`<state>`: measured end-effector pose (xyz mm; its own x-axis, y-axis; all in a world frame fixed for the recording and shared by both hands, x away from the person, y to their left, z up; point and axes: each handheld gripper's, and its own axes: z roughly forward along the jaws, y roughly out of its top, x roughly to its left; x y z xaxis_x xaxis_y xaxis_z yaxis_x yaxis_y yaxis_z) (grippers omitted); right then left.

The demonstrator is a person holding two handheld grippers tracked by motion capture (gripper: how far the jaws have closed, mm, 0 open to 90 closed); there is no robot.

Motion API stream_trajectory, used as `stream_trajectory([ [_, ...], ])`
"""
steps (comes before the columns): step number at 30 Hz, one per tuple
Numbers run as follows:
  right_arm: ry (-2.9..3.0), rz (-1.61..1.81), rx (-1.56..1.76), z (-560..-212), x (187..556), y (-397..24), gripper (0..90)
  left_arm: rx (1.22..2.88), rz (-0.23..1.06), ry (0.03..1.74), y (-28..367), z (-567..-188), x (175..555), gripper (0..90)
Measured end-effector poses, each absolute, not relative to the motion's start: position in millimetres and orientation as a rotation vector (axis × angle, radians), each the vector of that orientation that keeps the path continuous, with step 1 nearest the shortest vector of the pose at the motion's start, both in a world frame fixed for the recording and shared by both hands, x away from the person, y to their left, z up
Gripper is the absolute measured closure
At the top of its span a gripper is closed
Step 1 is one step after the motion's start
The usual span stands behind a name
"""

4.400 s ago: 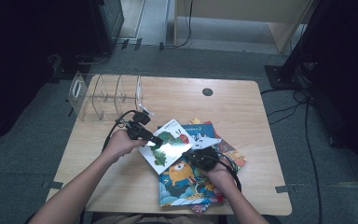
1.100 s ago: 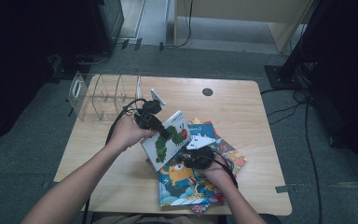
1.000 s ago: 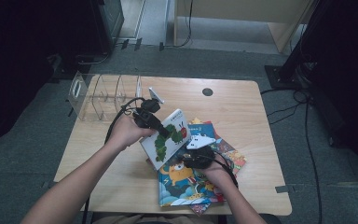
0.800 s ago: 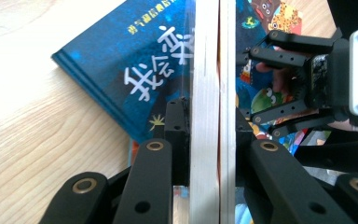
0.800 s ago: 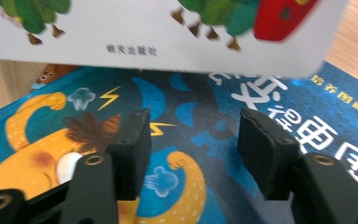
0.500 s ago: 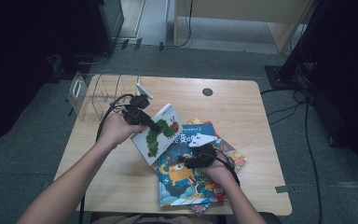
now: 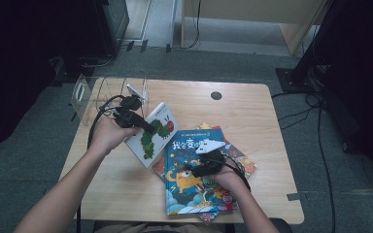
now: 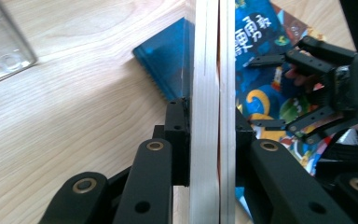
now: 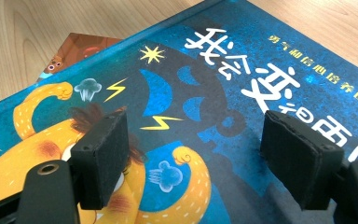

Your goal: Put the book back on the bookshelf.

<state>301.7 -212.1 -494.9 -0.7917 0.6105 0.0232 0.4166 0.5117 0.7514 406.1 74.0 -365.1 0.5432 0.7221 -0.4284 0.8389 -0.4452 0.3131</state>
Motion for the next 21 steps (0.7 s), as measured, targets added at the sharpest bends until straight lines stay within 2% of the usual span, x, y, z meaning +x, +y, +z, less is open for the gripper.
stream_trajectory([
  [21,2.519,1.141,0.861,-495.0,309.2,-214.0,20.3,2.258,-0.287,1.335,108.9,-370.8,396.3,77.3],
])
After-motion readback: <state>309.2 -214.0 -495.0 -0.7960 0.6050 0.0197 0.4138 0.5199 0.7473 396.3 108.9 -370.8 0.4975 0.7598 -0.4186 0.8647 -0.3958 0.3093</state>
